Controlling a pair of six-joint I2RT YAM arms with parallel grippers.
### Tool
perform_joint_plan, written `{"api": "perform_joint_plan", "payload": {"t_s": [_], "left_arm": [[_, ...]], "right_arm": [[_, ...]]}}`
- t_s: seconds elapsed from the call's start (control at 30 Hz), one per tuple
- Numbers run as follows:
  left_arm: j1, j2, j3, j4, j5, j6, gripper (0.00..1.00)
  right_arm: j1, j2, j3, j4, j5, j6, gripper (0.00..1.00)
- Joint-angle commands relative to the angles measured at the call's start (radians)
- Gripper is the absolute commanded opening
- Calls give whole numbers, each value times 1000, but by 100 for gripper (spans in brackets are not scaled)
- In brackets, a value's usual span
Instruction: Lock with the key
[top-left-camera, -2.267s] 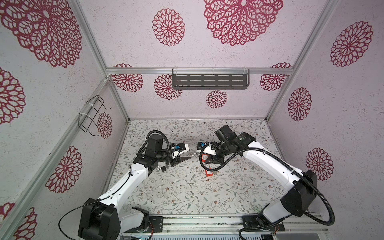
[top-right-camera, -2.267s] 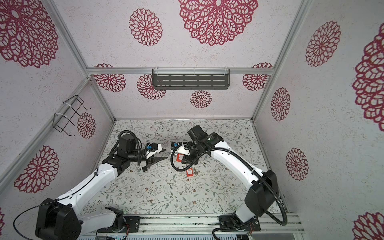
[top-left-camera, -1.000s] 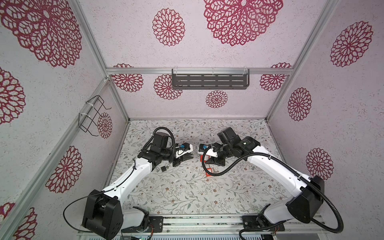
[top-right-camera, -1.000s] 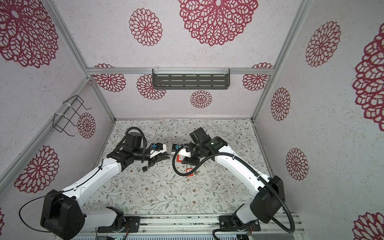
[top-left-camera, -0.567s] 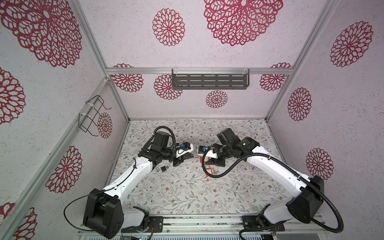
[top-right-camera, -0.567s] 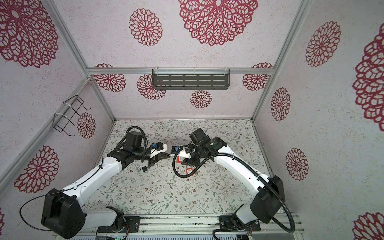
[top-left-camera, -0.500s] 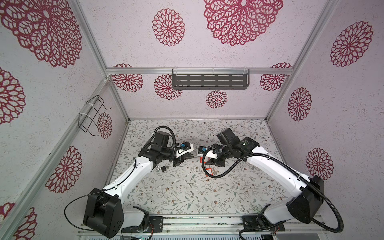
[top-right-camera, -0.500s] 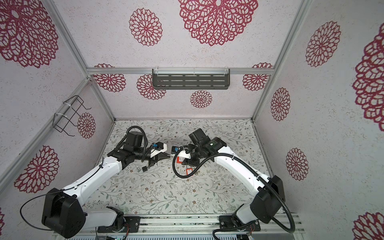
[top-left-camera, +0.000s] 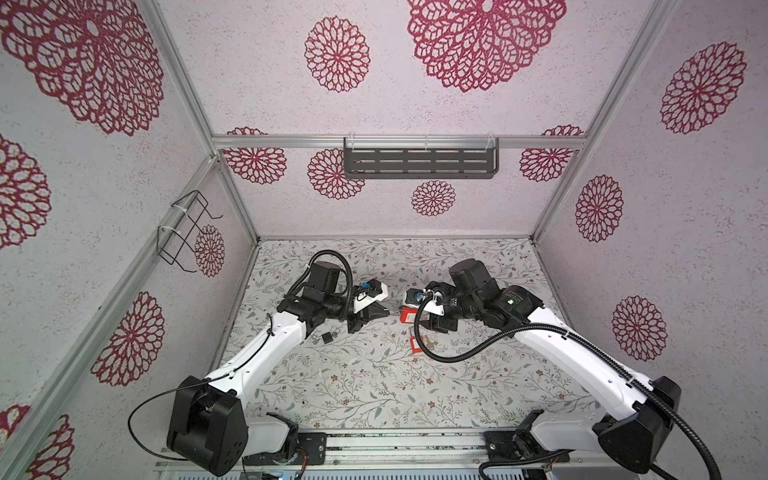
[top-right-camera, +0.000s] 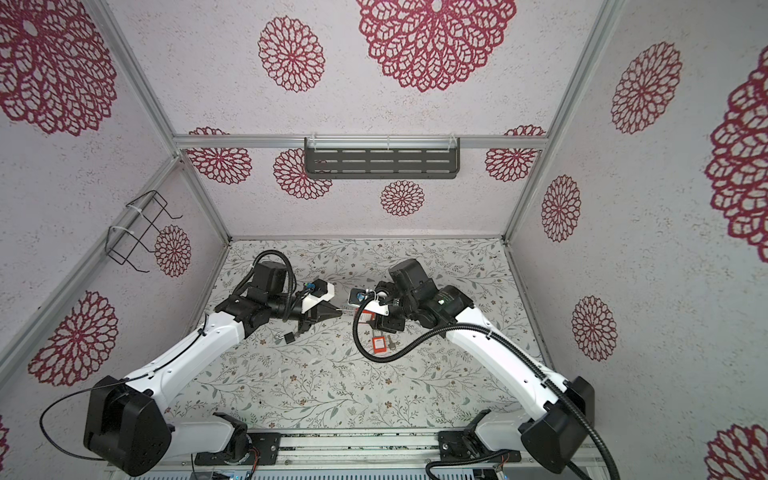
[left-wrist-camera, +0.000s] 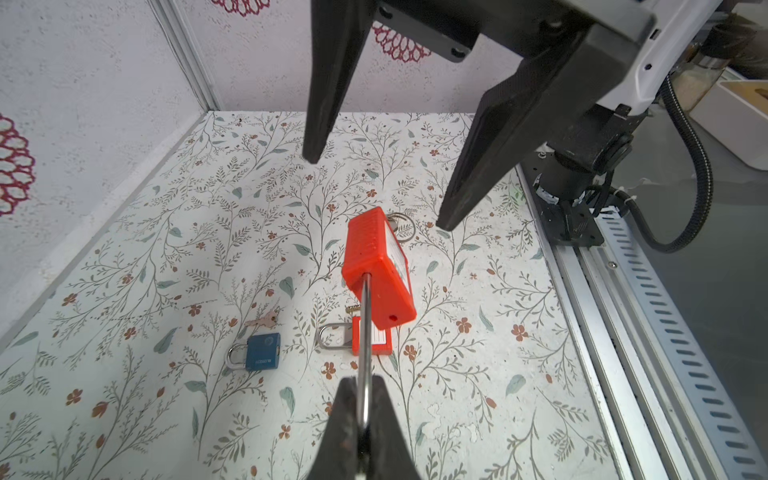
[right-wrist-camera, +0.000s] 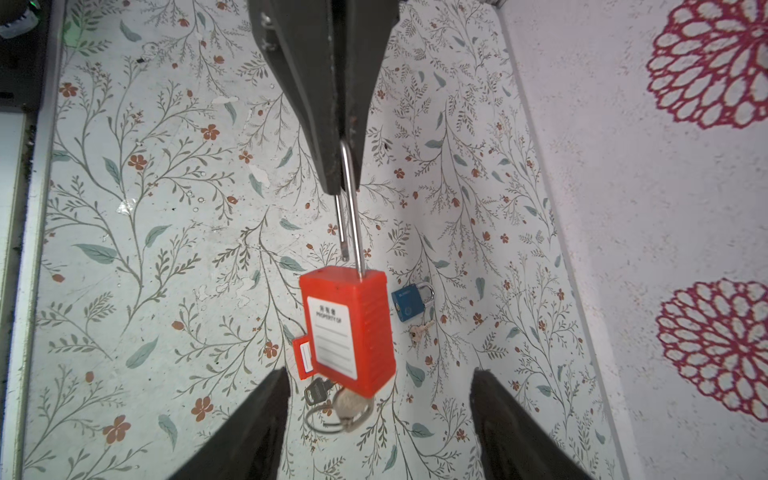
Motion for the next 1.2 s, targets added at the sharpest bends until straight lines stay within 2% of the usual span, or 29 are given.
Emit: {"api": "perform_joint_plan", "payload": {"t_s": [0.0,0.2,0.53,0.83,0.93,1.17], "left_arm": [[-5,-41,-32,125,43,-88,0],[-6,-65,-70,236,76,-171,0],[-8,-69,-66,248,120,-196,0],[-10,-73,-69,228,147,-163,0],[-12,-71,-67,228,147,-159,0],[-12,-61,-51,189,152,-128,0]], "right_arm": [[-1,-39,1,0,26,18,72],[-1,-24,58,-110,-23,67,71],[-6,77,158,-187,-68,87,67],[-6,139,218,-211,-45,78,62],[-6,144,220,-222,-68,62,58],[-6,148,219,-255,-99,32,41]]}}
